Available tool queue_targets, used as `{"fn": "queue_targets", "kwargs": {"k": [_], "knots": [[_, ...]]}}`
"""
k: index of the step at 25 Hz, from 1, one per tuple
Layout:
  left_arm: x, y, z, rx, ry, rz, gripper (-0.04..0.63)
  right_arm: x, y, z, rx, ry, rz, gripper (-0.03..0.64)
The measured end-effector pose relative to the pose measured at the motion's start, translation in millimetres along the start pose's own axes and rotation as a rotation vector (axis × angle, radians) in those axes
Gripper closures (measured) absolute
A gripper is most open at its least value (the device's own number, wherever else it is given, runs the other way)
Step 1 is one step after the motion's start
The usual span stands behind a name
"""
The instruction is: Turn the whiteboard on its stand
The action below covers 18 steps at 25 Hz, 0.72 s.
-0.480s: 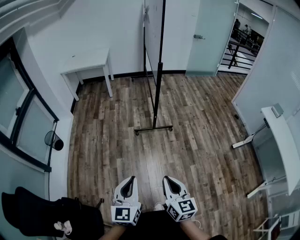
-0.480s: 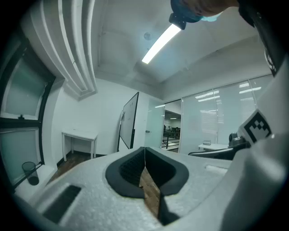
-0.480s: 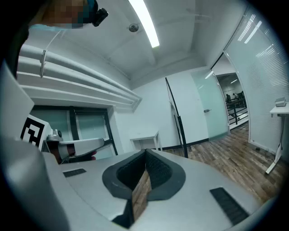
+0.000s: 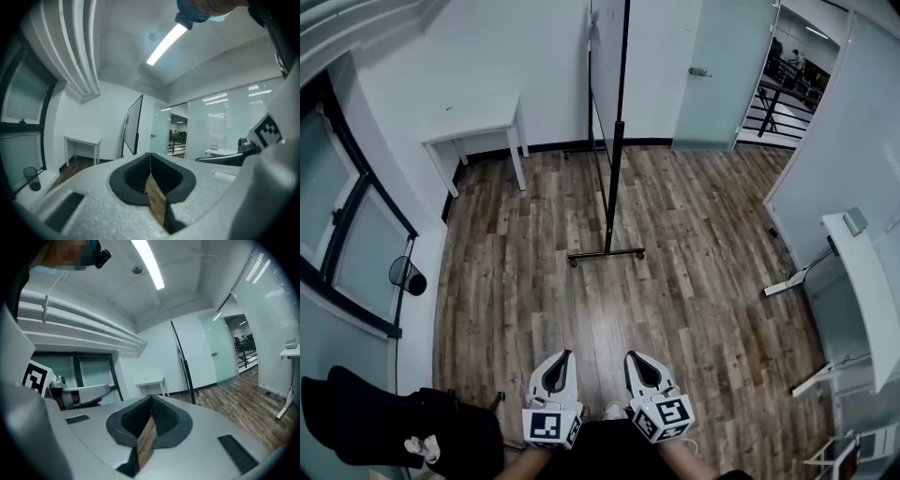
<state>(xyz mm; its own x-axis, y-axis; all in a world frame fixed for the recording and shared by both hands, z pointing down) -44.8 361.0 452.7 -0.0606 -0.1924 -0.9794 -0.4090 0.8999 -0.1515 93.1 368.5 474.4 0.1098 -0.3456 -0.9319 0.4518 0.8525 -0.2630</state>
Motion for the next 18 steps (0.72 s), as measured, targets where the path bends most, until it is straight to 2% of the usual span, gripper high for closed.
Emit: {"fn": "queue_targets", "kwargs": {"k": [5,11,18], "knots": [[-5,0,16,0.006,0.001,-0.013,0.577,0,9,10,0.011,-0.026,0.017,0.603],[-13,-3,36,0.046,0.012,-0.008,0.577,-3,18,25,0.047,0.002,0.015,0.603],[-25,-4,45,0.084,0.010,-0.038,0.577,-11,15,38,0.085,0.008,-0.006,0.603]]}}
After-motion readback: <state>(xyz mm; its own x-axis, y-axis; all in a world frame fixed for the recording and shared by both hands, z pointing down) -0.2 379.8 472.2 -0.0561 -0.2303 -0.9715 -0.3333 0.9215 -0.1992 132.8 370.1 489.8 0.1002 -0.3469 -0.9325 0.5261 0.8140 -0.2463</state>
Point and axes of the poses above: the fingertips, and each gripper's own axes: y backward along the fingers, z to its right, x out of its top, the point moved 1 cm from there along y, backward along the fingers, and after that the axes turned 5 degrees about -z, right-handed, at the moved point
